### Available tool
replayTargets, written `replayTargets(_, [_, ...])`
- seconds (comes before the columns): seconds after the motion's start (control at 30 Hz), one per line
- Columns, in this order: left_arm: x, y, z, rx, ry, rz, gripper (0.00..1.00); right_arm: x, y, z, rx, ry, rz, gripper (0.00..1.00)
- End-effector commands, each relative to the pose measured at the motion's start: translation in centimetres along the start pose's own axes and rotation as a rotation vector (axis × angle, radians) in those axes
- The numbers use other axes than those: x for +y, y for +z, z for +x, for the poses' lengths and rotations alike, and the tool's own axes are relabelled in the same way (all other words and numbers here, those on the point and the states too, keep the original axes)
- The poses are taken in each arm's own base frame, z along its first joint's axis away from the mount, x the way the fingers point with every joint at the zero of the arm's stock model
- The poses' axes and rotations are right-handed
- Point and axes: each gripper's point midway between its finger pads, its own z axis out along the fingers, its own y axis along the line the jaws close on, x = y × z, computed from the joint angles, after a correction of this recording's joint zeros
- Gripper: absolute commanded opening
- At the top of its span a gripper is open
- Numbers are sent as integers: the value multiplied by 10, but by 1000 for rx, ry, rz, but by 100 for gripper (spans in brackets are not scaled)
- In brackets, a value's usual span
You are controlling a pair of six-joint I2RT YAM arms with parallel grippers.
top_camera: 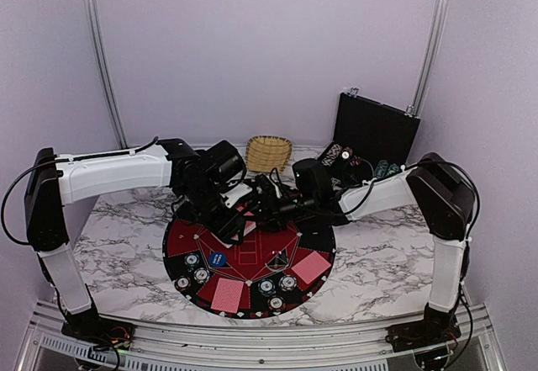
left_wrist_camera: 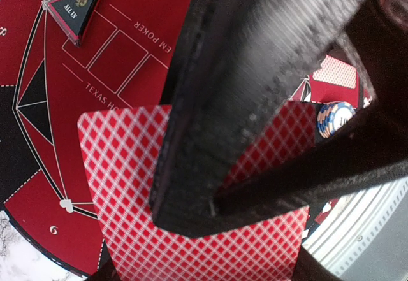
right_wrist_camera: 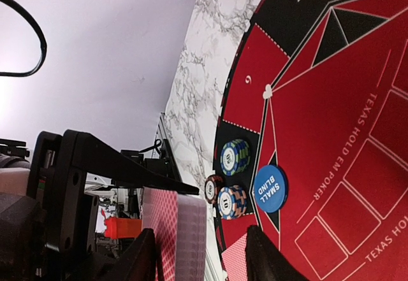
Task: Distribute texas hold em gaming equipment
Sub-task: Pick up the poker card from the face-down deck piles.
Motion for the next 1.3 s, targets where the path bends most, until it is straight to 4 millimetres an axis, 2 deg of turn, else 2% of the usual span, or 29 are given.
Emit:
replayTargets(0.0, [-5, -17, -6, -47, 21, 12, 50, 12, 0, -12, -32, -46, -13, 43])
replayTargets(0.17, [-4, -17, -4, -47, 20, 10, 50, 14, -5, -14, -48, -51, -7, 37])
replayTargets(0.73, [-2, -14, -2, -36, 16, -1, 50, 25, -21, -21, -80, -66, -10, 31])
replayTargets(1.27, [-1, -14, -3, -37, 13, 1, 50, 26, -29, -19, -86, -65, -10, 14])
